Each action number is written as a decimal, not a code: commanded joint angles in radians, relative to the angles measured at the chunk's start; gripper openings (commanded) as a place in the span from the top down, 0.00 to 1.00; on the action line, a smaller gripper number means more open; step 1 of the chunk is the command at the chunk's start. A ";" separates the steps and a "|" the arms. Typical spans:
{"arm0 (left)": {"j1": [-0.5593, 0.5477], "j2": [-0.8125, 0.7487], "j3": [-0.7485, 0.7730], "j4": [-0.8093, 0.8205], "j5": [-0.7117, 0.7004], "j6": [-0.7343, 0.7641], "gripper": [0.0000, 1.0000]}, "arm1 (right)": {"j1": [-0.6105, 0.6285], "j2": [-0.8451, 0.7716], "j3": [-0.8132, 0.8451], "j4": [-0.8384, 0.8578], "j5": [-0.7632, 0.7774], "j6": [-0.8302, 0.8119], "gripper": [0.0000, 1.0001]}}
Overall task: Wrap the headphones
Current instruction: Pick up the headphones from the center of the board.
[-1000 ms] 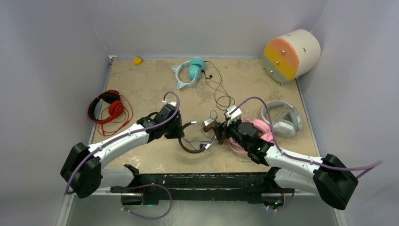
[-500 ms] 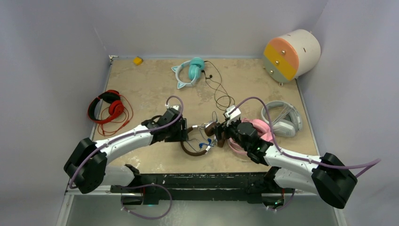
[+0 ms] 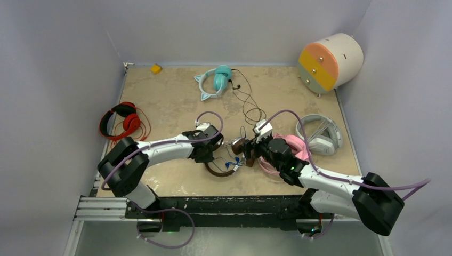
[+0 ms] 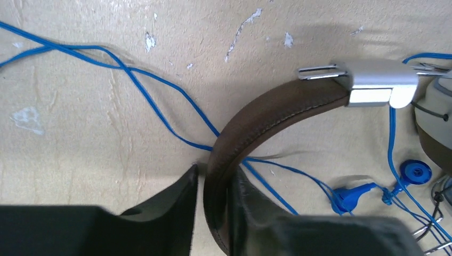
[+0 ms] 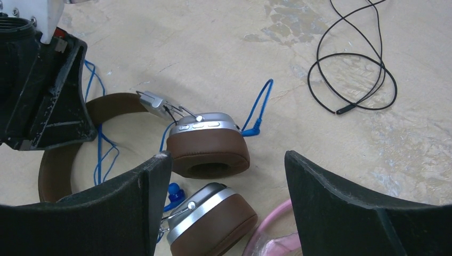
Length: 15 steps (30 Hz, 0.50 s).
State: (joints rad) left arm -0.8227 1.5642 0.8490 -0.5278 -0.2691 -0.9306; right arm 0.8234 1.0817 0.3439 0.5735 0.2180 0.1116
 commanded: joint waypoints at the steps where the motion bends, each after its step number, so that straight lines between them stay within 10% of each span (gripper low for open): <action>1: -0.007 0.050 0.022 -0.031 -0.053 -0.013 0.89 | 0.000 -0.002 0.026 0.023 0.001 0.002 0.20; 15: 0.204 -0.402 0.146 -0.179 0.012 0.158 1.00 | 0.000 -0.234 -0.056 0.002 0.091 0.004 0.21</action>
State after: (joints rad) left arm -0.6598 1.2476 0.8558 -0.6468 -0.2901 -0.8574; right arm 0.8234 0.9409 0.3180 0.5667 0.2379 0.1116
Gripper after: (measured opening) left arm 0.031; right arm 0.794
